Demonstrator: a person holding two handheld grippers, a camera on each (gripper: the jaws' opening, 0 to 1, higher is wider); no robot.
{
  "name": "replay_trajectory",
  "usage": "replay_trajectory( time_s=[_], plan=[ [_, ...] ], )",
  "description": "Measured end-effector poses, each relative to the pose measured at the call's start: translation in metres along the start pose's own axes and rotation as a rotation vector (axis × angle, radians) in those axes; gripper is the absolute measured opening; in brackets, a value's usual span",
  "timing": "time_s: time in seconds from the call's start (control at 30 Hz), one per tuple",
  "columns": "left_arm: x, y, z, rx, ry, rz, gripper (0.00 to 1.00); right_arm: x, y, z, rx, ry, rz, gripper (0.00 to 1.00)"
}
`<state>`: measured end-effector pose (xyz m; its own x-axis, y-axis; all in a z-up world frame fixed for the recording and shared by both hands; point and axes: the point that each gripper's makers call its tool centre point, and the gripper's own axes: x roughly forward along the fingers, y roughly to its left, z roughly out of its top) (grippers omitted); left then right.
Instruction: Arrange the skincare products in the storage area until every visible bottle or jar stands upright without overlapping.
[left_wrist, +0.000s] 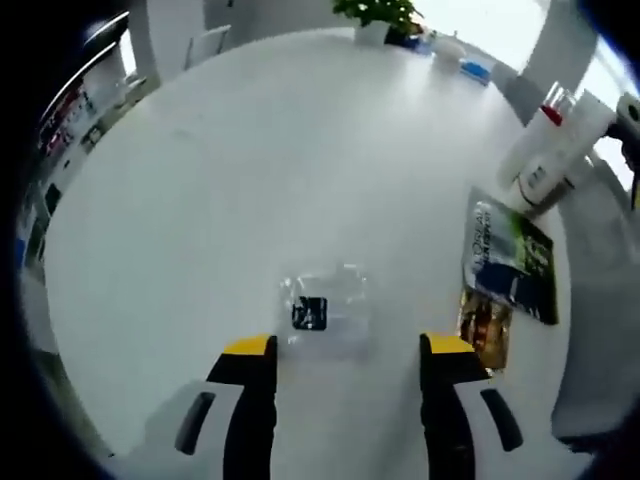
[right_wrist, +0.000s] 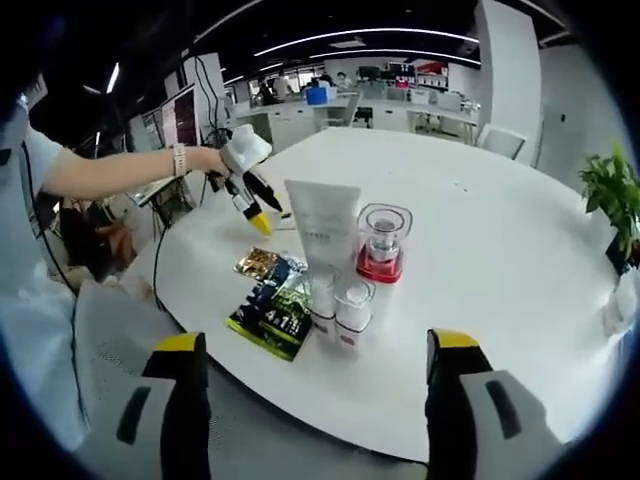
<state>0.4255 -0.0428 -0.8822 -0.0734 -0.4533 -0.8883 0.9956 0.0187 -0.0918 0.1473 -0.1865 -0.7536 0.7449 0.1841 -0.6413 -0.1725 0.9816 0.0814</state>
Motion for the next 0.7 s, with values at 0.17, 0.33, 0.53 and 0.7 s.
replay_trajectory(
  time_s=[0.17,0.33,0.53,0.7],
  plan=[
    [-0.004,-0.007,-0.009,0.007,0.011,0.003,0.50,0.001,0.001,0.000,-0.003,-0.001,0.003,0.91],
    [-0.006,-0.020,-0.015,0.020,0.028,-0.008,0.41,0.001,0.003,0.000,-0.006,0.000,0.006,0.91],
    [-0.009,-0.014,-0.007,0.091,-0.007,0.103,0.37,0.001,0.006,-0.001,-0.008,0.004,0.010,0.91],
    [-0.008,0.000,0.001,0.150,-0.031,0.201,0.53,0.001,0.007,-0.001,-0.008,0.007,0.010,0.90]
  ],
)
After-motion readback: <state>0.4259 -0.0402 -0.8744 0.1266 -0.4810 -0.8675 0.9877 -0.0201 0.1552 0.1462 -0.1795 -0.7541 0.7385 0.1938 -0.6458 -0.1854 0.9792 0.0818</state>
